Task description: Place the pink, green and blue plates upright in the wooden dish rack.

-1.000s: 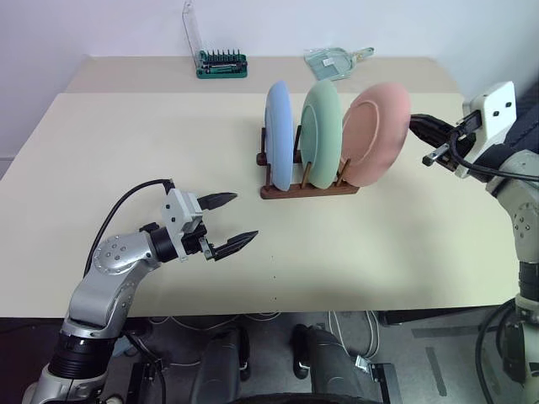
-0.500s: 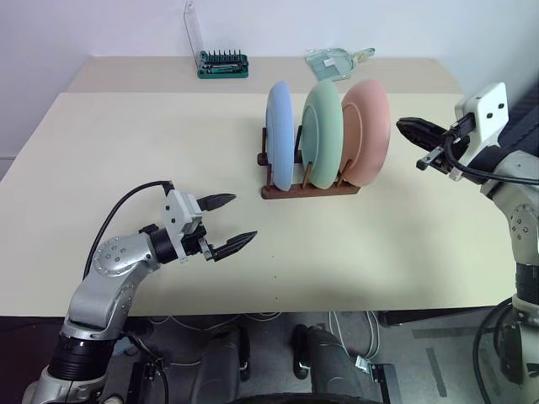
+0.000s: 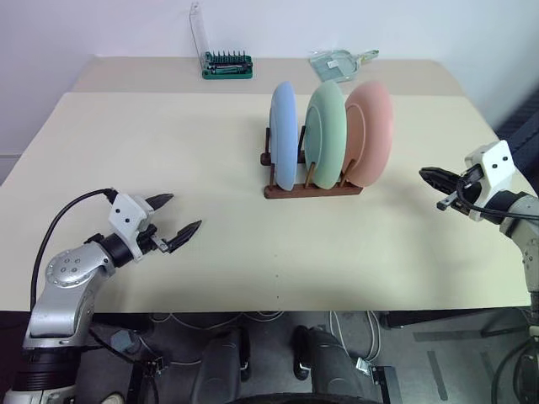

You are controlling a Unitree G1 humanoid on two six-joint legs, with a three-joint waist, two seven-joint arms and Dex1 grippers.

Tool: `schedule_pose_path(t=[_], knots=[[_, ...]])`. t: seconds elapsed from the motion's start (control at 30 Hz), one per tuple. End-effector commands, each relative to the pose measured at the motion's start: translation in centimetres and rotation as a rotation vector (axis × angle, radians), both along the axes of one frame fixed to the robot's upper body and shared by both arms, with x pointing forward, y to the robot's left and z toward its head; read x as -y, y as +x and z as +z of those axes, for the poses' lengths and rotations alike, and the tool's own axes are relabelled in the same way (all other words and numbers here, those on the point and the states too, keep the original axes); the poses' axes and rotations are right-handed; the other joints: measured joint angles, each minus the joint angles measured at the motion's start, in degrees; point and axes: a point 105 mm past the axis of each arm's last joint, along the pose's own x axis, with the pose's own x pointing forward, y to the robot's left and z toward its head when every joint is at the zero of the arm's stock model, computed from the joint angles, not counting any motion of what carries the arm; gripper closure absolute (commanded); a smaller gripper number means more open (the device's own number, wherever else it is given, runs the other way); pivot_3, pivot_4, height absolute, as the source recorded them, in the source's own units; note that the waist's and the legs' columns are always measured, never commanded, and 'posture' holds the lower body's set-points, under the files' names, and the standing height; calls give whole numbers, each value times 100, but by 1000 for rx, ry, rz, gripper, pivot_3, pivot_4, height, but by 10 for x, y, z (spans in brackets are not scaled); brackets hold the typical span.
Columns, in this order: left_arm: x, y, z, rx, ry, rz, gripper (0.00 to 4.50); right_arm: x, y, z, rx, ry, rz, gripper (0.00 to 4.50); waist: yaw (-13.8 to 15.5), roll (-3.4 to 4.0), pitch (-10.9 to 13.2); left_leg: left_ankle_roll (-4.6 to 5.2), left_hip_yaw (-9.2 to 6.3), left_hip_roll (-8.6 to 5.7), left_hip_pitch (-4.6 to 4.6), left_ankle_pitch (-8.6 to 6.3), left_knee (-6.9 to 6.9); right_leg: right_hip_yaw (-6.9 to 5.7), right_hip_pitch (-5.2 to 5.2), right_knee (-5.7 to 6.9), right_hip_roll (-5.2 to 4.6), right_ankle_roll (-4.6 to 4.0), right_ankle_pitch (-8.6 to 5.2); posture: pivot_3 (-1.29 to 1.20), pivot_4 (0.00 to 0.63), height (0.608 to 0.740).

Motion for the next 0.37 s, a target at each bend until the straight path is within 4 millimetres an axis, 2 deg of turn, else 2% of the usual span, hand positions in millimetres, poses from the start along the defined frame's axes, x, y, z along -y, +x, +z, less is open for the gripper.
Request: schedule_pose_path(t=[0.03, 0.2, 0.37], knots=[[-8, -3, 12, 47, 19, 14, 0, 12, 2, 4, 37, 3, -36, 4455, 7, 0, 0, 0, 0, 0, 0, 0, 0, 0, 0, -1, 0, 0, 0, 0, 150, 740], [-7, -10, 8, 33, 12, 12, 0, 13, 1, -5, 21, 7, -42, 4455, 5, 1, -1, 4, 2, 0, -3, -1, -8, 0, -3, -3, 1, 3, -1, 0, 150, 740], [-4, -10, 9, 35, 2, 10, 0, 13, 3, -3, 23, 7, -43, 4455, 5, 3, -1, 2, 3, 0, 1, 1, 0, 0, 2, 2, 0, 2, 2, 0, 150, 740]])
